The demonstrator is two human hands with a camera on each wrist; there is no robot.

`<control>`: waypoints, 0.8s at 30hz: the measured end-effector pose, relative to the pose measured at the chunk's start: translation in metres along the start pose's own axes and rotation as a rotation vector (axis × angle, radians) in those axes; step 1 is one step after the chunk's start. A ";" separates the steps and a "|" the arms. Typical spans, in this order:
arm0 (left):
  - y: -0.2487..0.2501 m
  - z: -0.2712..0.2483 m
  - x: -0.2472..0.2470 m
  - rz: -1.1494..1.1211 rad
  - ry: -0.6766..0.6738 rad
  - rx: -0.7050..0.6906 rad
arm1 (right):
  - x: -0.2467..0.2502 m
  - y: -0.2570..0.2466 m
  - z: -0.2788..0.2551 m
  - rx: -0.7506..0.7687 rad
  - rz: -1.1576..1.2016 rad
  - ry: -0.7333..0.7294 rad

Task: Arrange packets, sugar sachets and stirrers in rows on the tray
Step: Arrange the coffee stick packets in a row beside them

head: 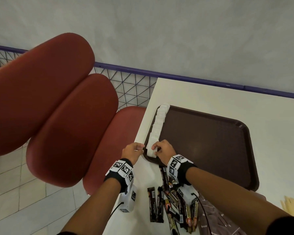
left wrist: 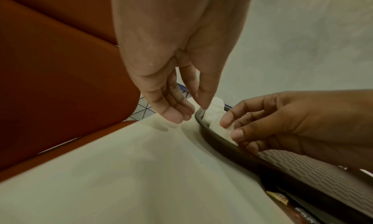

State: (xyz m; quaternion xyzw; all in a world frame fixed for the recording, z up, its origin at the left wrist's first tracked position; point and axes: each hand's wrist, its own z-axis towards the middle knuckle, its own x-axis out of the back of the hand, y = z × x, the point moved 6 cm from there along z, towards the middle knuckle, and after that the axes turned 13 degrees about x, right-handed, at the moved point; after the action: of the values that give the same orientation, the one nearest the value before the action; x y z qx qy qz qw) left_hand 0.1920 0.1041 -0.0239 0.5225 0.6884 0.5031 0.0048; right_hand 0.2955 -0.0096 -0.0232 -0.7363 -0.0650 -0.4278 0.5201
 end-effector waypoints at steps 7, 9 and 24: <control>-0.018 -0.020 0.002 -0.018 -0.154 -0.006 | 0.030 0.005 -0.033 0.016 0.098 0.088; -0.024 -0.028 0.003 0.045 -0.196 -0.037 | 0.040 0.013 -0.050 0.001 0.081 0.060; -0.014 -0.098 -0.075 0.886 -0.267 -0.434 | 0.015 0.018 -0.133 0.201 -0.507 -0.352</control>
State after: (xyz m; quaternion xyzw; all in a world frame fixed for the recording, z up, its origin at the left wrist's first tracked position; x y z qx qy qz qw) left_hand 0.1640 -0.0172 -0.0241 0.8108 0.2739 0.5171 -0.0124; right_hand 0.2398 -0.1324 -0.0135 -0.7042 -0.3771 -0.4014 0.4481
